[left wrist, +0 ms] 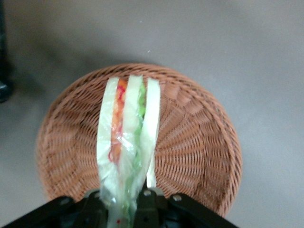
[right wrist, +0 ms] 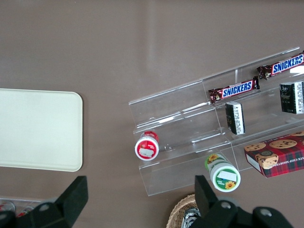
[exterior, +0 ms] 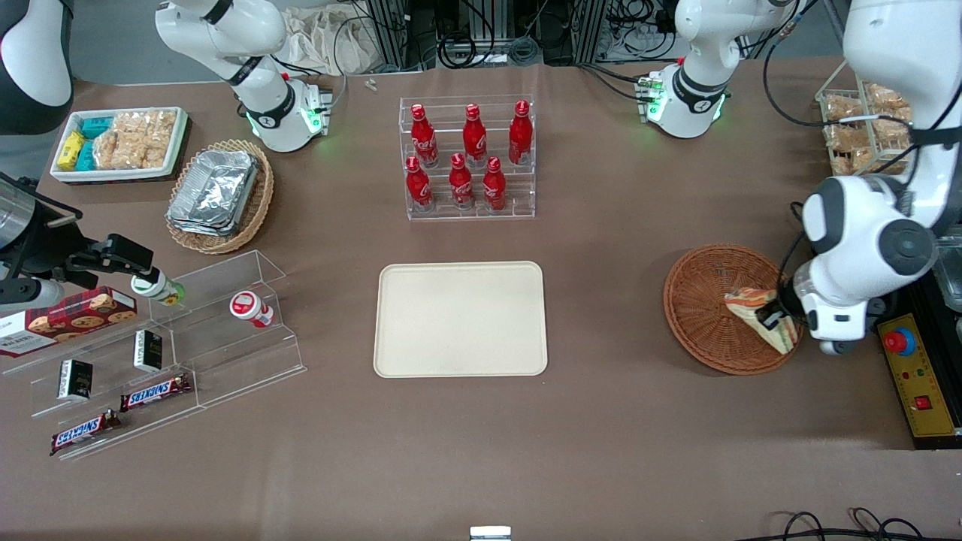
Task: Place sandwich from basket to tray
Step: 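Lift the sandwich out of the basket with the left gripper, then carry the sandwich over the cream tray with the left gripper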
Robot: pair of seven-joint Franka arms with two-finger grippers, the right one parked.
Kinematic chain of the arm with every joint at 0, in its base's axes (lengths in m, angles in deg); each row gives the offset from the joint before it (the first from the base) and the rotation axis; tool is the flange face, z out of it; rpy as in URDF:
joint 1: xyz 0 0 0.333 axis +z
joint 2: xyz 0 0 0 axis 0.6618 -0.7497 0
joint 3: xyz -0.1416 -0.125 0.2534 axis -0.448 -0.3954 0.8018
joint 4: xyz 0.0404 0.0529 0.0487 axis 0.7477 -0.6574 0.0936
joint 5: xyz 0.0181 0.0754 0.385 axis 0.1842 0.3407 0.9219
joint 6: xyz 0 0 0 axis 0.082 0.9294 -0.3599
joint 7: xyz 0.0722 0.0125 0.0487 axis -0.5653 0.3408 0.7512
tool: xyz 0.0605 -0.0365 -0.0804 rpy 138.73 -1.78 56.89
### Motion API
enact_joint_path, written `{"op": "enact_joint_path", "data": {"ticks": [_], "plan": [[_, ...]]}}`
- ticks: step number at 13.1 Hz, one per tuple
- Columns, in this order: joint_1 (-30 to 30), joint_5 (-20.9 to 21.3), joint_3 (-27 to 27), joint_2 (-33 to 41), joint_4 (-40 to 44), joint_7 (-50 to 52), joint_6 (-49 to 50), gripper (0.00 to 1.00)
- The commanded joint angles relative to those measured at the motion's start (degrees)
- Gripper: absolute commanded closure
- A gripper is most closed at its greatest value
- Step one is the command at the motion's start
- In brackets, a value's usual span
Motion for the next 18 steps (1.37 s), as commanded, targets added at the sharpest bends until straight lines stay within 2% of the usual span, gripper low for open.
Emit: {"op": "enact_joint_path", "data": {"ticks": [1, 3, 5, 8, 12, 14, 18], "plan": [[-0.3, 0.0, -2.0, 0.2, 12.9, -3.2, 15.1, 1.00], [-0.3, -0.7, -5.1, 0.1, 20.9, -5.3, 23.4, 1.00], [-0.4, -0.9, -10.7, -0.6, 26.3, -3.8, 26.2, 1.00], [-2.2, -0.9, -17.8, -2.7, 26.7, 1.6, 24.7, 1.00], [-13.6, 0.6, -18.4, -9.1, 25.4, 2.5, 14.4, 1.00], [-17.4, 2.4, -18.4, -13.7, 24.9, 2.6, 8.6, 1.00], [-22.7, 3.3, -18.2, -20.8, 24.4, 4.3, 2.1, 1.00]]}}
